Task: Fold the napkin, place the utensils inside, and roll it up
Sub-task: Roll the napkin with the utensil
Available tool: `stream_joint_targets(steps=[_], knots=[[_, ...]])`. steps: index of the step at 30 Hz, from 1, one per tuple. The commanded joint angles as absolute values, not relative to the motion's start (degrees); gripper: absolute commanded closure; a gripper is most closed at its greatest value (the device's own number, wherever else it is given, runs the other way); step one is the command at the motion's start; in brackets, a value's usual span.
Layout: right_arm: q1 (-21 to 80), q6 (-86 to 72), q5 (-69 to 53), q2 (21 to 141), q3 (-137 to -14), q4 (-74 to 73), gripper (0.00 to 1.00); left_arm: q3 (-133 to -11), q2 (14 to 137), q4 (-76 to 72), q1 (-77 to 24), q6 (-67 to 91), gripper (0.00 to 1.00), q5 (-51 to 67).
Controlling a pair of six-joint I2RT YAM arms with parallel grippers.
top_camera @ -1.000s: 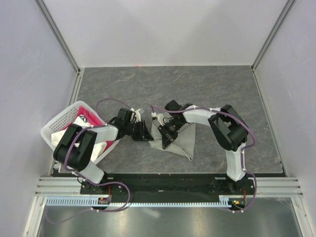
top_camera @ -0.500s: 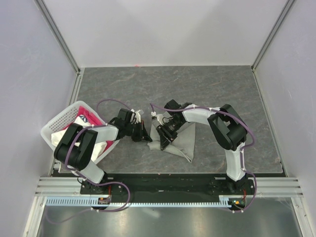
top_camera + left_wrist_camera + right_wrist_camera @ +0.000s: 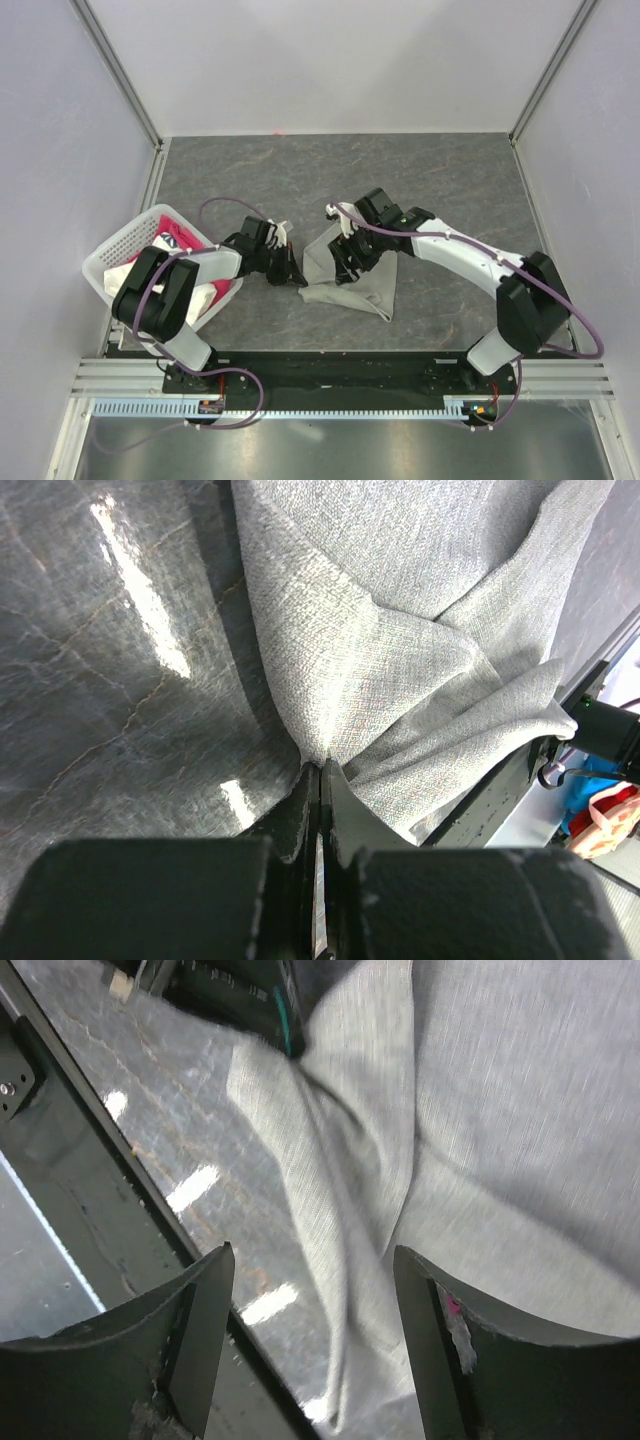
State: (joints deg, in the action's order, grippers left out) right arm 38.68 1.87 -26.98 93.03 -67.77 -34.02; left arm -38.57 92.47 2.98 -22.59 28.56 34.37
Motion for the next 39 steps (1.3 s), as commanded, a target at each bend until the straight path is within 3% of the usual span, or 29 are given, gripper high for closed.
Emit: stream_joint_targets(steps=[1, 12, 21, 39], knots=[[41.39, -7.72, -22.23, 87.9, -61.89, -37.53, 0.27, -40.52, 93.51, 4.75, -22.59, 26.02, 0.98, 33.31], [45.79, -18.02, -20.58, 82.26, -50.36, -40.6, 0.27, -41.13, 93.34, 5.62, -22.59, 25.31, 0.98, 33.22], [44.56, -15.21, -10.02, 85.16, -54.92, -44.3, 0.26, -41.4, 93.34, 5.89, -22.59, 24.79, 0.98, 33.49], [40.61, -11.34, -10.28, 91.85, -54.67, -40.69, 0.27, -42.19, 94.66, 6.5, -22.59, 24.26, 0.98, 34.01]])
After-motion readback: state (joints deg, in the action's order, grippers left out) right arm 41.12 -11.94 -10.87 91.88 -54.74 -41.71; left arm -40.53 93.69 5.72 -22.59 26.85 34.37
